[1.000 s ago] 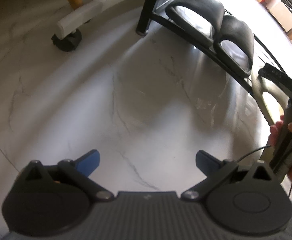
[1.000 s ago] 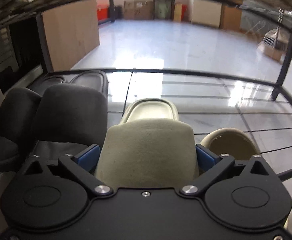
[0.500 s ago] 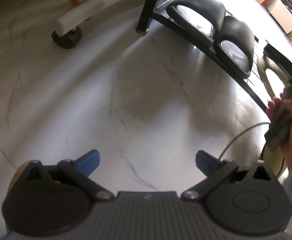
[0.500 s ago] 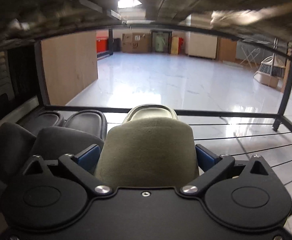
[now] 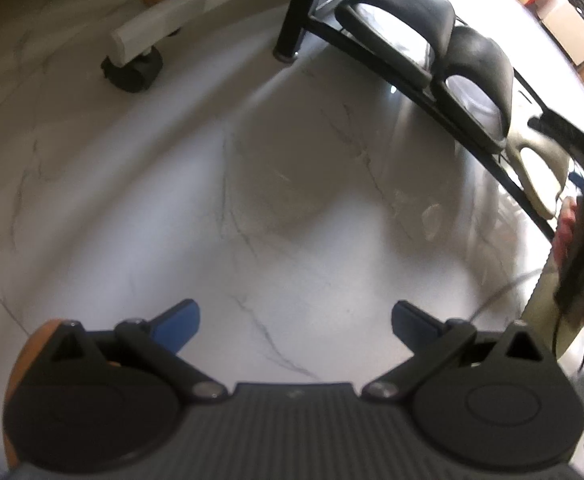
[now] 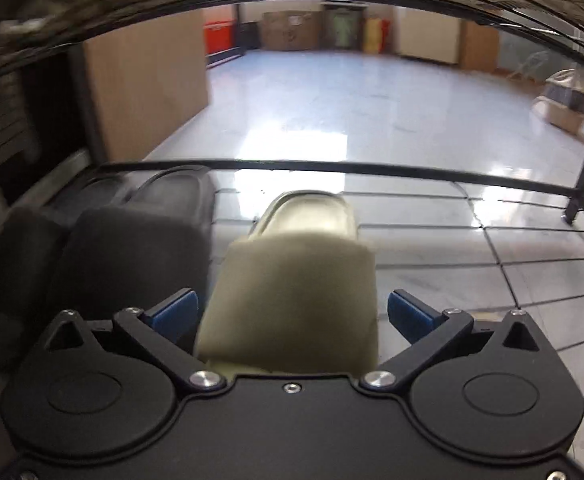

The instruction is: Organize scattered shoes

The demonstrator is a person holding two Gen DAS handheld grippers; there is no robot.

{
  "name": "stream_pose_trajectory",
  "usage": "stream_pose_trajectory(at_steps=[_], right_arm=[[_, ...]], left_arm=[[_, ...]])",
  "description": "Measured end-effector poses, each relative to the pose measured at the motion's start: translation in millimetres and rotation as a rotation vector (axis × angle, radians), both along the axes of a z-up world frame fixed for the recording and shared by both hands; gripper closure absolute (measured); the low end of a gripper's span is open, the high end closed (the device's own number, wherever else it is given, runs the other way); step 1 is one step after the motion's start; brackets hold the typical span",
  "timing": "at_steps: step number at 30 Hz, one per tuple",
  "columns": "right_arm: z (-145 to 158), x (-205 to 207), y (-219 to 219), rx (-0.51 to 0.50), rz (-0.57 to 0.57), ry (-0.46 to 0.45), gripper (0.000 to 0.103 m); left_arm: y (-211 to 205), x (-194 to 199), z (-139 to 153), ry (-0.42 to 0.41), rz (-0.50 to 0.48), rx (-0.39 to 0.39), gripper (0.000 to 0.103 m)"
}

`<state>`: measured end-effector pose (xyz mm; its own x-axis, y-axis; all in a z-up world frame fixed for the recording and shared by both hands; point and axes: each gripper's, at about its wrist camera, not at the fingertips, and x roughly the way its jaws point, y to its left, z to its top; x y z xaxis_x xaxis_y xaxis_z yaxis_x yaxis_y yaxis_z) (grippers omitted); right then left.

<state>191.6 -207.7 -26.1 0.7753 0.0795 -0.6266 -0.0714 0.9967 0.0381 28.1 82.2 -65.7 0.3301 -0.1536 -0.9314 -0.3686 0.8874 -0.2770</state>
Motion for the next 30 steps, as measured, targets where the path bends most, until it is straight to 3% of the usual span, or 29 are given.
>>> stream_pose_trajectory(at_steps=[7, 10, 15, 18, 22, 28, 30], right_arm=[[26.6, -82.6, -14.6, -0.077, 0.165, 0.043, 0.0], [38.6, -107.1, -31.4, -0.114, 0.158, 0.044, 0.0], [43.1, -139.2, -79.7, -0.079, 0.073, 0.101, 0.0], [21.3, -142.4, -94.7, -0.079, 0.027, 0.156, 0.0], [1.6, -131.7, -82.7, -0.131, 0.065, 0.19, 0.0], [-13.8, -119.9, -65.9, -0.226, 0.065, 0.169, 0.0], [-17.9, -118.6, -68.1, -0.216, 0.051, 0.174, 0.0]], left_arm=[[-0.7, -4.4, 7.8, -0.026, -0.008, -0.002, 0.001], [-2.8, -4.9, 10.0, -0.031, -0.022, -0.015, 0.001], [-6.1, -5.5, 11.3, -0.029, -0.035, -0.033, 0.001], [-6.8, -7.0, 11.0, -0.024, -0.032, -0.035, 0.001], [-7.8, -6.9, 10.1, -0.016, -0.035, -0.043, 0.001], [-6.0, -3.1, 6.1, -0.002, -0.02, -0.05, 0.001], [-7.1, -2.2, 4.2, 0.007, -0.024, -0.057, 0.001]])
